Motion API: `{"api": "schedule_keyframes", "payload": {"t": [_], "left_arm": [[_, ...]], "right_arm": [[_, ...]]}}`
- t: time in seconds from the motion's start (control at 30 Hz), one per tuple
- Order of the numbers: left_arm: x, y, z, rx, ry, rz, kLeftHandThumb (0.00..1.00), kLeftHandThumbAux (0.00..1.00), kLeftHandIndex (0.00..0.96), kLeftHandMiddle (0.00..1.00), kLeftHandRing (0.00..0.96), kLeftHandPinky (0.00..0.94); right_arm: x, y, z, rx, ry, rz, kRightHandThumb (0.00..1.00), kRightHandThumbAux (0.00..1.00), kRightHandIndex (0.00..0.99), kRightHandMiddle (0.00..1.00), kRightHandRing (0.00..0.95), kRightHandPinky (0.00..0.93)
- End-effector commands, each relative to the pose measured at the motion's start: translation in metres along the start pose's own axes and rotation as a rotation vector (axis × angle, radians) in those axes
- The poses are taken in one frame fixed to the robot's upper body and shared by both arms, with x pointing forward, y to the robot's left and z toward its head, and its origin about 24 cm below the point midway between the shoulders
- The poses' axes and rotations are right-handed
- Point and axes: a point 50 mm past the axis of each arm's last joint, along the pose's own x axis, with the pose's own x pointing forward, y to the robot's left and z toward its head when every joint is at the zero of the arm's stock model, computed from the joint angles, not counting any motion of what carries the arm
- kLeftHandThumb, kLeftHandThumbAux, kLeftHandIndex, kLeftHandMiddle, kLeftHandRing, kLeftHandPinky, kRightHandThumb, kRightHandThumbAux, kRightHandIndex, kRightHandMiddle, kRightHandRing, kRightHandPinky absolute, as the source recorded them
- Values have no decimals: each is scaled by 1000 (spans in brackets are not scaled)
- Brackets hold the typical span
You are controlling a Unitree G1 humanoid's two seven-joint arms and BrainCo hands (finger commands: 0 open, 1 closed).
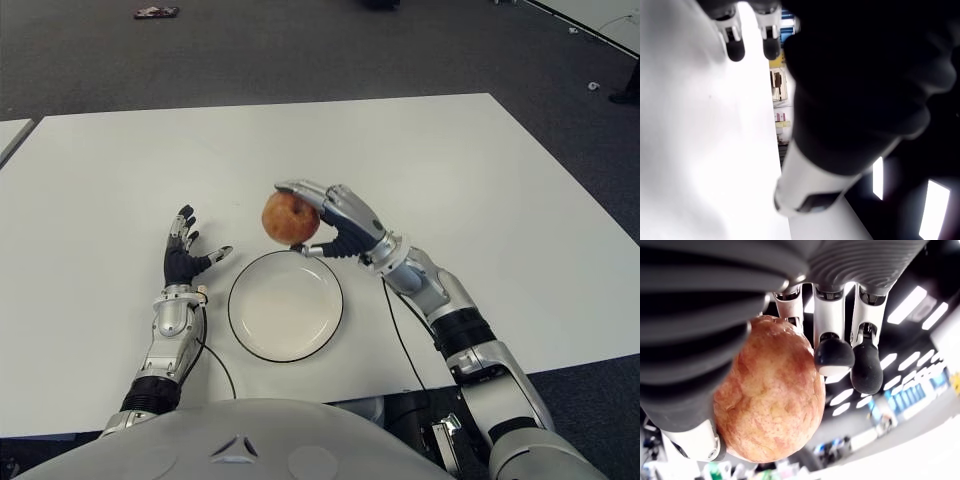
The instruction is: Put the apples into the plate.
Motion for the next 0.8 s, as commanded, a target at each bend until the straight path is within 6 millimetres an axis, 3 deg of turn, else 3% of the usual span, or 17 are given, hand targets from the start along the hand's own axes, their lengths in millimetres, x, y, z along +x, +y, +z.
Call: {"api": "schedule_keyframes", "payload": {"t": [0.03,0.8], "left_arm": [[-2,2,-5,4,33,-8,0,488,0,17,15,24],[1,1,-4,3,31,-5,0,463,0,23,18,29]], "right_arm": [[-3,-2,3,-20,-29,49,745,710,440,876,868,864],[-10,11,11,-37,-100,207,748,709,441,863,859,859]]}}
